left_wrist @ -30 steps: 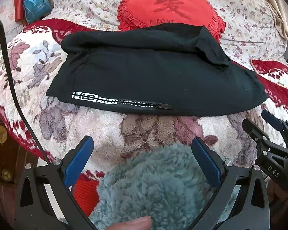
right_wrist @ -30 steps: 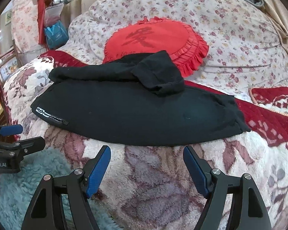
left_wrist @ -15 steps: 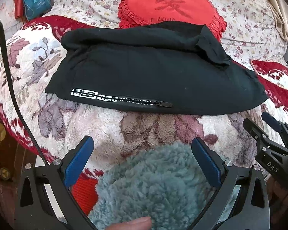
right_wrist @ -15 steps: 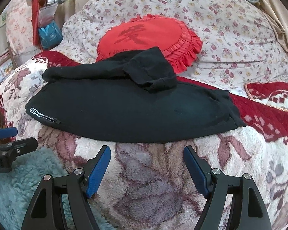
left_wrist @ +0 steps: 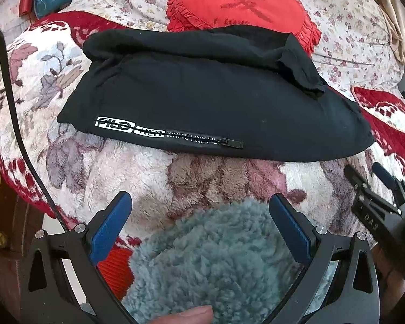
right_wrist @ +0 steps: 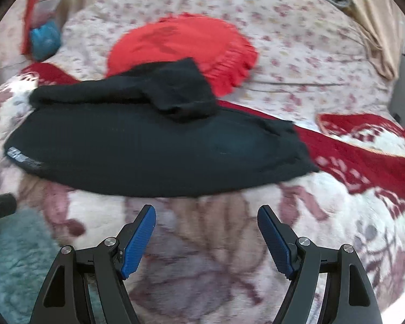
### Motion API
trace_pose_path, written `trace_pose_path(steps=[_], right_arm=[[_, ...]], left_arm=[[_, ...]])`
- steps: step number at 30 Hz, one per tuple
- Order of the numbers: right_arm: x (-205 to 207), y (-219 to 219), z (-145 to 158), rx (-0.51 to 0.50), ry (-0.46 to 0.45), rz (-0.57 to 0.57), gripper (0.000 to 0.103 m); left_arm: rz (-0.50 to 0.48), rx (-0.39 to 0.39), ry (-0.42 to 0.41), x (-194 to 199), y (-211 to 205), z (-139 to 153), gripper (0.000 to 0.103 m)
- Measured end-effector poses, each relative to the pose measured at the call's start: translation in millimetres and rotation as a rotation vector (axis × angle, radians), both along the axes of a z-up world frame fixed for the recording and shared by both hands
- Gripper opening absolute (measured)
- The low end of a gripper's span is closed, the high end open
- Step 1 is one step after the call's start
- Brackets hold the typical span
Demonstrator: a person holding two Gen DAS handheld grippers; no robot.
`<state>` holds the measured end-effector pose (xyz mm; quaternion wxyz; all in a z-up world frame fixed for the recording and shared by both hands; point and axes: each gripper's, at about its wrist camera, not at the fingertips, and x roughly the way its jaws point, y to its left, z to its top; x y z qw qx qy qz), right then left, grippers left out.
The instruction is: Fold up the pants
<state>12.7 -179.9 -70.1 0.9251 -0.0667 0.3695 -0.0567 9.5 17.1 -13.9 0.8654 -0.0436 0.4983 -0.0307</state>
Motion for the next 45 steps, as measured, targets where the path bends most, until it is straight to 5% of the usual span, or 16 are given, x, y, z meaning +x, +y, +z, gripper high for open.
trace_pose_path(steps=[6, 45], right_arm=[[1.4, -9.0, 5.6, -0.068, -0.022, -0.086, 0.076], [5.1, -8.7, 2.5, -0.081, -0.006, -0.097, 0.076]], left_arm=[[0.002, -0.001, 0.005, 1.2, -0.5, 0.2, 0.102], [0.002, -0.008, 0.012, 3.4, 2.2, -1.0, 0.102]])
